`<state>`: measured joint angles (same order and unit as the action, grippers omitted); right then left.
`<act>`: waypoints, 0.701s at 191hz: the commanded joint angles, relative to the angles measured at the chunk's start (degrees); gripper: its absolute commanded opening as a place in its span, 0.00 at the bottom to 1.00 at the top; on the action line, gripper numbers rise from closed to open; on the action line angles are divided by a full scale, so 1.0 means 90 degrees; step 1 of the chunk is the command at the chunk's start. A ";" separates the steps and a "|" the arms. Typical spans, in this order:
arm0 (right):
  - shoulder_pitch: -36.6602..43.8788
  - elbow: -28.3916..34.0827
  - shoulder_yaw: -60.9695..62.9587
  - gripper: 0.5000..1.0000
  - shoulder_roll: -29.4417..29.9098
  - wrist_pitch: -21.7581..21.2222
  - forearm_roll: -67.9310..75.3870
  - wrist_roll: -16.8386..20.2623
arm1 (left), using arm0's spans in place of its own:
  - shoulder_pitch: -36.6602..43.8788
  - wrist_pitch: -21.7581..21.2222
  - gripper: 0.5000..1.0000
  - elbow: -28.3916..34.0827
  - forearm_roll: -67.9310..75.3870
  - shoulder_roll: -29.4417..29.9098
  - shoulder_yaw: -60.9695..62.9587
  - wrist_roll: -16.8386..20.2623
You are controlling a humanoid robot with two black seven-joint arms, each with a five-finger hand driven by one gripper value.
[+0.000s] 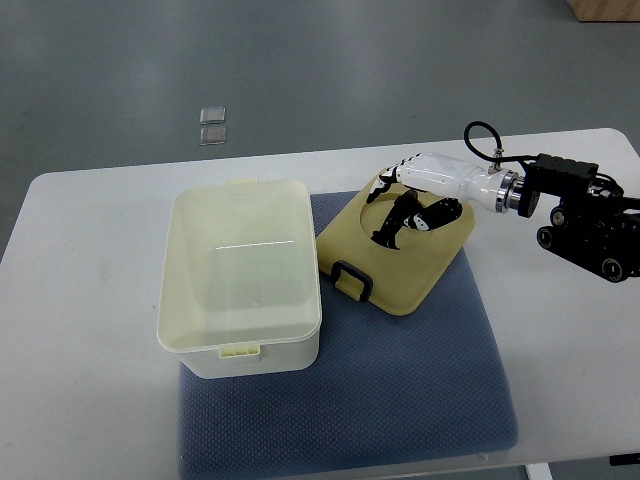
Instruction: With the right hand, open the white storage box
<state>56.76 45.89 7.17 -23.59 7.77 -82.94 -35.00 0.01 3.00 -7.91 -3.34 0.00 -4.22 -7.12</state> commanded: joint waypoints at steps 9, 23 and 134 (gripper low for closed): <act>-0.0018 0.0009 0.0004 0.72 -0.0006 0.0016 0.0153 0.0000 | -0.0001 -0.0001 1.00 0.0000 0.0000 0.0000 0.0000 0.0000; -0.0018 0.0028 0.0004 0.77 -0.0035 0.0006 0.0358 0.0000 | -0.0001 -0.0001 1.00 0.0000 0.0000 0.0000 0.0000 0.0000; -0.0154 -0.0040 0.1644 0.83 0.0004 -0.1605 0.4938 0.0000 | -0.0001 -0.0001 1.00 0.0000 0.0000 0.0000 0.0000 0.0000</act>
<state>56.42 45.80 20.53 -23.64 -4.44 -48.75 -35.00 0.01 3.03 -7.91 -3.34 0.00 -4.22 -7.12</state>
